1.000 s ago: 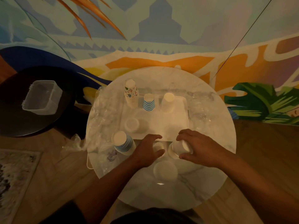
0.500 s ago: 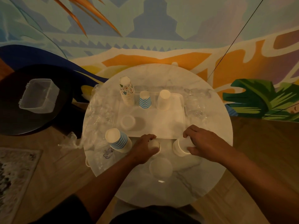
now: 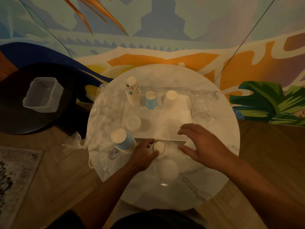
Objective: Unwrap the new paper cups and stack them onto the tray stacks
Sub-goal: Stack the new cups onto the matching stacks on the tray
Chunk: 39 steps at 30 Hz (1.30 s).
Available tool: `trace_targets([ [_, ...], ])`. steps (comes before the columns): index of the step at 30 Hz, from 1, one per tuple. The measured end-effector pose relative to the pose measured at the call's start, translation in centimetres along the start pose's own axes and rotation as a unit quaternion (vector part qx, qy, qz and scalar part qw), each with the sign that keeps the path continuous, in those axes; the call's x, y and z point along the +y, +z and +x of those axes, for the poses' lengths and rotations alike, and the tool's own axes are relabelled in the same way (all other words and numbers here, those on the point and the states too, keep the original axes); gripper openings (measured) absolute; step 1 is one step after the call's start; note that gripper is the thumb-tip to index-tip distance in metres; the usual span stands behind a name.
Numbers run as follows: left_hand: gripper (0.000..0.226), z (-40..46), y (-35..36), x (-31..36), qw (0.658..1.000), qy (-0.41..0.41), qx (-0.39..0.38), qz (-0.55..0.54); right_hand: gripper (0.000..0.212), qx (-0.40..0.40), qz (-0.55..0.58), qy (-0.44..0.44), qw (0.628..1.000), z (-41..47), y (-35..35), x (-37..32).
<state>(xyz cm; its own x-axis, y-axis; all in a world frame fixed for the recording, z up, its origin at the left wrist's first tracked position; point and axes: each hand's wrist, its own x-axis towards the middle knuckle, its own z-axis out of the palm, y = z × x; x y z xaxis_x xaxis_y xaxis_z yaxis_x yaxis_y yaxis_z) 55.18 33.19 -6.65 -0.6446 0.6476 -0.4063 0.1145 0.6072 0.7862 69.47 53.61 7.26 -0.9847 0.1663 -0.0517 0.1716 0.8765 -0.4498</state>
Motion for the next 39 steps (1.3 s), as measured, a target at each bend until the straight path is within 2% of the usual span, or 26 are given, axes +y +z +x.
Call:
trace_targets([
  [3,0.046,-0.6,-0.2,-0.9,1.000,-0.011,-0.003,-0.008,0.048,-0.062,0.024,-0.026,0.997,1.9,3.0,-1.0],
  [8,0.060,-1.4,-0.4,-2.3,0.999,-0.029,-0.018,0.010,0.073,-0.214,-0.012,0.006,0.977,5.7,8.6,0.4],
  [12,0.062,-1.6,-0.4,-2.5,0.999,-0.037,-0.018,0.000,0.072,-0.267,-0.013,0.011,0.964,7.0,10.5,1.1],
  [19,0.070,-0.9,-0.3,-2.3,0.999,-0.024,-0.025,0.008,0.060,-0.221,0.032,0.030,0.974,6.8,10.5,1.7],
  [27,0.082,0.0,0.6,-1.1,0.999,0.007,-0.026,0.022,0.068,-0.151,0.057,0.041,0.986,5.5,7.0,0.3],
  [33,0.066,0.9,1.1,0.4,0.998,0.037,-0.026,0.036,0.065,-0.100,0.034,0.060,0.993,4.4,2.2,-1.2],
  [39,0.062,1.4,1.2,1.4,0.997,0.058,-0.002,0.057,0.071,-0.065,0.025,0.084,0.994,3.4,-1.1,-1.2],
])
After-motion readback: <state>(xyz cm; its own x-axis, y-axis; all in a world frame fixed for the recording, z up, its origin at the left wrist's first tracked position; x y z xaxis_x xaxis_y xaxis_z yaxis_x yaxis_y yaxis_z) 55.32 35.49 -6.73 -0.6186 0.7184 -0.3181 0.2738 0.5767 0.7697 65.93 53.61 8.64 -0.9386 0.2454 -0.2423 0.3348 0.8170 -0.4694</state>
